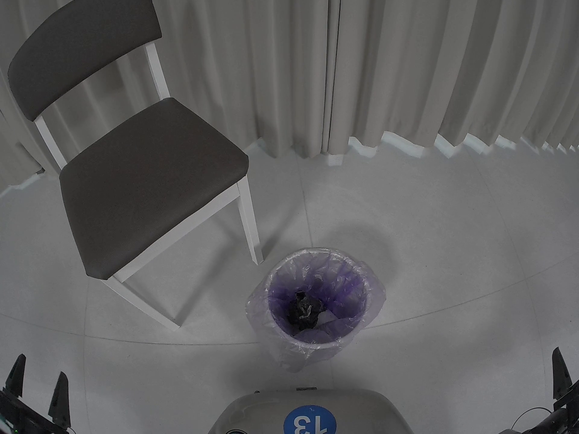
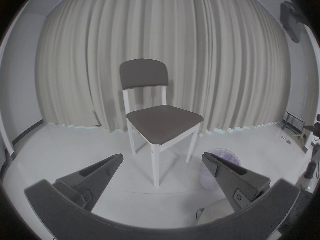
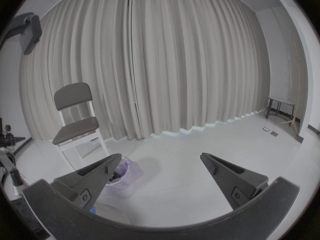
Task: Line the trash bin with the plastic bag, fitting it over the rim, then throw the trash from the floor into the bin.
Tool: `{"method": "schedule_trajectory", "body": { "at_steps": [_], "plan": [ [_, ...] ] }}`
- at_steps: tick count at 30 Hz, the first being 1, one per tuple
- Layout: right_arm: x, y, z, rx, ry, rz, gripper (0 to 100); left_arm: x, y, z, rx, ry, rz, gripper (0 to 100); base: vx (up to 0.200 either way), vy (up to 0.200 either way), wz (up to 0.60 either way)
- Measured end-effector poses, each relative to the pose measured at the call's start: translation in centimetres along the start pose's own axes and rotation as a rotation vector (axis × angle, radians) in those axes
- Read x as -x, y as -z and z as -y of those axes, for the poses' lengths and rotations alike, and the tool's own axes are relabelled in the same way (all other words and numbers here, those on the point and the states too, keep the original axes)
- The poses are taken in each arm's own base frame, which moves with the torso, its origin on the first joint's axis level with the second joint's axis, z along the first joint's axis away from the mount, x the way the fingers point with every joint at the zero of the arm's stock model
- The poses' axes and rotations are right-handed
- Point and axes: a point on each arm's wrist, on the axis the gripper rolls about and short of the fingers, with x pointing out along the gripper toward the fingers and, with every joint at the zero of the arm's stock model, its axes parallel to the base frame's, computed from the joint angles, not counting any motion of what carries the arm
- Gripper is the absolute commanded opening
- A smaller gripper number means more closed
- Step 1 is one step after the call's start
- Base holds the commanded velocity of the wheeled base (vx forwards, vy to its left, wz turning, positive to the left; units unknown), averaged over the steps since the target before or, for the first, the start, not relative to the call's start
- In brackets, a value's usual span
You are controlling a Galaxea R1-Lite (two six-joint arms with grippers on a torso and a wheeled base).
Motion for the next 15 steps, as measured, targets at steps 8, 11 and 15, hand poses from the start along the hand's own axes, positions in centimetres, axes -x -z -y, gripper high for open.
{"method": "schedule_trajectory", "body": {
  "at_steps": [8,11,15],
  "plan": [
    [0.01,0.1,-0.27,-0.014,-0.126,-0.023,100,0.0,0.05,0.04,-0.021,0.02,-0.006,100,0.0,0.0,0.0],
    [0.03,0.04,-0.39,0.006,-0.178,-0.02,100,0.0,0.05,0.03,-0.019,0.015,-0.006,100,0.0,0.0,0.0],
    [0.03,0.01,-0.42,0.125,-0.188,-0.007,100,0.0,0.05,0.02,-0.016,0.009,-0.005,100,0.0,0.0,0.0]
  ]
}}
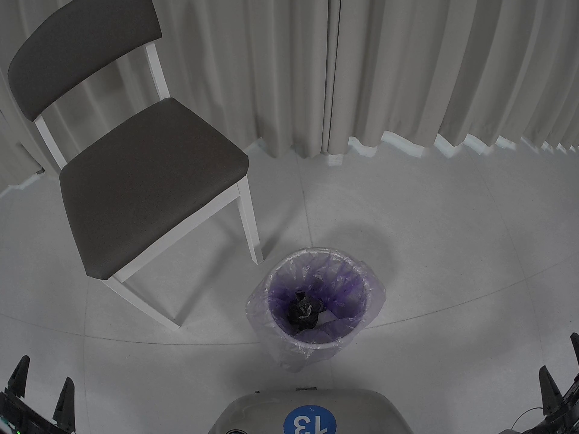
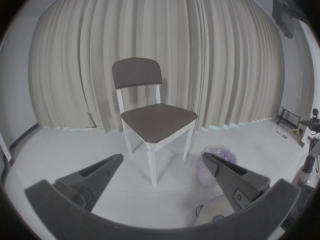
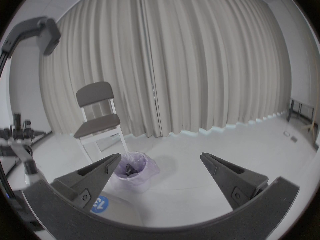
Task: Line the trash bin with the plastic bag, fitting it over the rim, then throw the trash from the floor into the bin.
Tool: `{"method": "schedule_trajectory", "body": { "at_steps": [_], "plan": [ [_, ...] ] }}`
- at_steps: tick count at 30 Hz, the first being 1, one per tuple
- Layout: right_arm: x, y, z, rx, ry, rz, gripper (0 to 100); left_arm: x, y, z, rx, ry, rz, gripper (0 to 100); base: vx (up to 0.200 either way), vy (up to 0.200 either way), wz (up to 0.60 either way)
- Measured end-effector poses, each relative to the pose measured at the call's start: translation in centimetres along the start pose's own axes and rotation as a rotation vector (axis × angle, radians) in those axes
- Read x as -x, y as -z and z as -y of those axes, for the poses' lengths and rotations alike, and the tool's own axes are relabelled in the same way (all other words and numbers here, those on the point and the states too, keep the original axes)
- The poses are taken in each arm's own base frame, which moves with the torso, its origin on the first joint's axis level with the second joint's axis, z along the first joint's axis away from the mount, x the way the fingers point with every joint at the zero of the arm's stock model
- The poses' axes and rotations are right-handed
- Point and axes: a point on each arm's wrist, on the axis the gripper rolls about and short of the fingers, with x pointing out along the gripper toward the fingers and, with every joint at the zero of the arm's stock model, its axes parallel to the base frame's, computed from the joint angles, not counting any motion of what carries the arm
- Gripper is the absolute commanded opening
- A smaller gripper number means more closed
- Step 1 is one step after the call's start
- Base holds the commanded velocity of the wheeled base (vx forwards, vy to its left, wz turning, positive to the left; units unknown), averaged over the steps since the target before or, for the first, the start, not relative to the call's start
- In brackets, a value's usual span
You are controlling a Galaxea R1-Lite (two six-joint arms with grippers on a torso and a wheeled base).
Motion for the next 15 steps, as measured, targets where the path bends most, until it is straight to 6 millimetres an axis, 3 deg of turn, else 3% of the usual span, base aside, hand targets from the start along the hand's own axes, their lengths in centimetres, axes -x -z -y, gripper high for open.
{"method": "schedule_trajectory", "body": {
  "at_steps": [5,11,15],
  "plan": [
    [0.0,0.01,0.08,0.071,0.034,-0.001,100,0.0,0.0,-0.01,0.0,-0.003,0.0,100,0.0,0.0,0.0],
    [0.0,0.07,0.14,-0.065,0.063,-0.006,100,0.0,0.0,-0.01,-0.001,-0.004,0.0,100,0.0,0.0,0.0],
    [0.0,0.13,0.08,-0.046,0.034,-0.013,100,-0.01,0.0,-0.01,-0.001,-0.005,-0.001,100,0.0,0.0,0.0]
  ]
}}
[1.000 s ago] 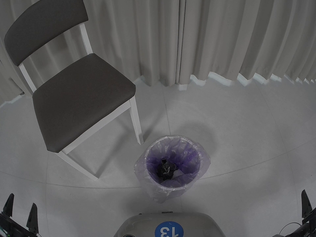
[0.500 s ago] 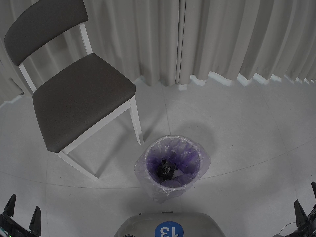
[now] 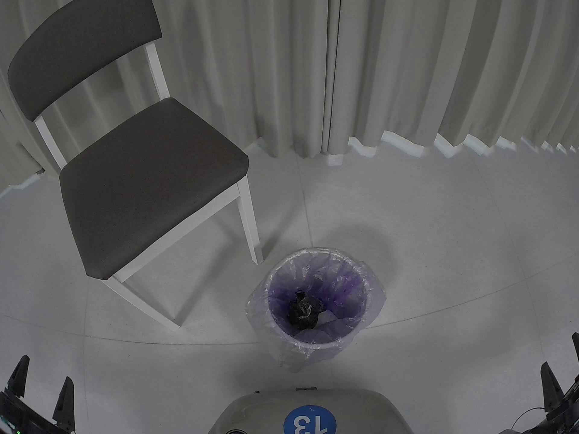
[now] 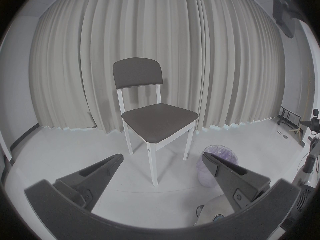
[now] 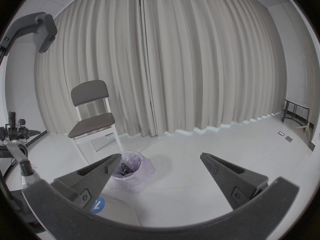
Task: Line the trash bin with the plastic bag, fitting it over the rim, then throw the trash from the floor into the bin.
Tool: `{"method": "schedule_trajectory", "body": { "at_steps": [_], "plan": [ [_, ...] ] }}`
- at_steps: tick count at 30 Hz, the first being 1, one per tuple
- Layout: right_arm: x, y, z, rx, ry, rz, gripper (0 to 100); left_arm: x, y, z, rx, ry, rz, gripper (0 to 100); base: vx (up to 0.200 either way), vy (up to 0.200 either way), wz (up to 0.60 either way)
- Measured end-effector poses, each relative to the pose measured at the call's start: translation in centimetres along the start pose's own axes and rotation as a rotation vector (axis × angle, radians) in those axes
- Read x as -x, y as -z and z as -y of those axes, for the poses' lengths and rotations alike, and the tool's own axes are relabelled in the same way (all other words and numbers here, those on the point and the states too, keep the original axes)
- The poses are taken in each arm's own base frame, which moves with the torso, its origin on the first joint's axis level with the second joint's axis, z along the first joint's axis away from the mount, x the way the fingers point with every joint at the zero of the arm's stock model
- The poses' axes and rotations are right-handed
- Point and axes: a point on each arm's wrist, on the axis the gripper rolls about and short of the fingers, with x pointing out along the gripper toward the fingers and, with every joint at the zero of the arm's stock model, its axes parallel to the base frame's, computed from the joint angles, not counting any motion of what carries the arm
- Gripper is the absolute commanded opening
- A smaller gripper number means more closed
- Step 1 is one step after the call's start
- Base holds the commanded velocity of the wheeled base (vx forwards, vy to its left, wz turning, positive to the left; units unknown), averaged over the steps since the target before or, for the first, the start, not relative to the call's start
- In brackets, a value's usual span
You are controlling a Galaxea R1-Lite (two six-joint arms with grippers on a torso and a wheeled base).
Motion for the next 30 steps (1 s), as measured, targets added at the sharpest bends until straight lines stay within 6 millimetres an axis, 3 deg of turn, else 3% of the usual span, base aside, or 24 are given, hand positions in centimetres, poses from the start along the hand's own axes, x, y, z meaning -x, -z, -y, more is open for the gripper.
{"method": "schedule_trajectory", "body": {
  "at_steps": [9,20,30],
  "plan": [
    [0.02,0.49,0.24,0.107,0.101,-0.05,100,0.0,-0.01,0.0,0.004,-0.001,0.0,100,0.0,0.0,0.0],
    [0.03,0.56,0.3,0.105,0.126,-0.059,100,-0.01,-0.01,0.0,-0.004,0.003,-0.001,100,0.0,0.0,0.0],
    [0.03,0.58,0.34,-0.024,0.148,-0.052,100,-0.01,-0.01,0.01,-0.005,0.006,-0.001,100,0.0,0.0,0.0]
  ]
}}
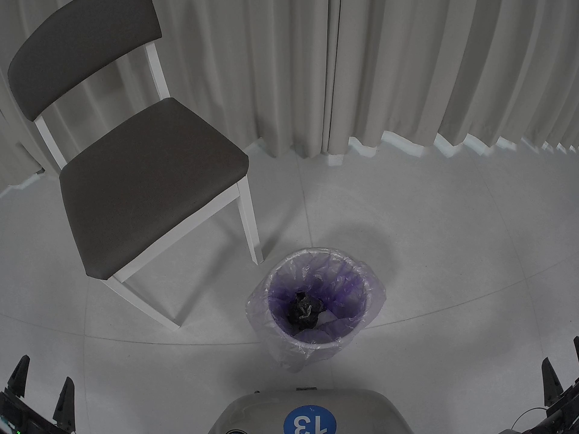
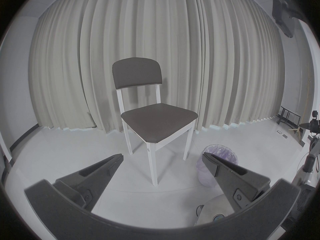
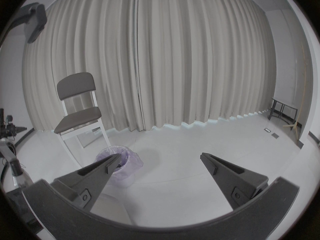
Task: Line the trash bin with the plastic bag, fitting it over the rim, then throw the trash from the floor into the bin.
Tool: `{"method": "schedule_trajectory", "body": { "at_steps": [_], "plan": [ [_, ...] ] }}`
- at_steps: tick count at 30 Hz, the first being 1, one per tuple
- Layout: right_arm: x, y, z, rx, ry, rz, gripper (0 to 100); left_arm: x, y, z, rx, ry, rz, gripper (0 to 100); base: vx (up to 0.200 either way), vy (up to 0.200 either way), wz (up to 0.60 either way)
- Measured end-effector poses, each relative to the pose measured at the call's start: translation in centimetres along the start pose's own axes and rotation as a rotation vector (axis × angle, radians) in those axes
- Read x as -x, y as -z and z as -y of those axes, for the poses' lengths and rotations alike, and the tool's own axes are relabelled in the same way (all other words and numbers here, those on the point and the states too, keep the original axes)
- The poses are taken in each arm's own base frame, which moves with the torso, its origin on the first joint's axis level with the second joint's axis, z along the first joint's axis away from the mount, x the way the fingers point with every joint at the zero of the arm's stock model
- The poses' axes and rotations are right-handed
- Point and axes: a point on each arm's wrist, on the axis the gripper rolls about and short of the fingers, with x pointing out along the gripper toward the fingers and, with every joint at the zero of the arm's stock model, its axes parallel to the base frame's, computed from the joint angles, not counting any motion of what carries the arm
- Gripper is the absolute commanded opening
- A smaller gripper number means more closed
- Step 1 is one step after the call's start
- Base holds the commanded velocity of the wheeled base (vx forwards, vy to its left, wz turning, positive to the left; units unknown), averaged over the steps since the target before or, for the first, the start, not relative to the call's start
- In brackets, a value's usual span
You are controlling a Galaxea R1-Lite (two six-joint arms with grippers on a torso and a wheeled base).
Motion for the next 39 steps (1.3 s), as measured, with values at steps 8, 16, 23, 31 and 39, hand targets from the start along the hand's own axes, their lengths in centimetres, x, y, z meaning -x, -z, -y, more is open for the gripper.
{"method": "schedule_trajectory", "body": {
  "at_steps": [8,16,23,31,39],
  "plan": [
    [0.0,-0.02,-0.1,0.139,-0.043,0.003,100,0.0,0.06,0.08,-0.007,0.038,-0.006,100,0.0,0.0,0.0],
    [0.0,0.0,-0.07,0.069,-0.03,-0.001,100,0.0,0.0,0.01,0.006,0.004,0.0,100,0.0,0.0,0.0],
    [-0.01,0.0,-0.06,0.072,-0.033,-0.002,100,0.0,0.0,0.01,0.007,0.004,-0.001,100,0.0,0.0,0.0],
    [-0.01,0.0,-0.06,0.066,-0.028,-0.002,100,-0.01,0.0,0.01,0.007,0.003,-0.001,100,0.0,0.0,0.0],
    [-0.01,0.0,-0.04,0.063,-0.018,-0.001,100,-0.01,0.0,0.01,0.007,0.003,-0.001,100,0.0,0.0,0.0]
  ]
}}
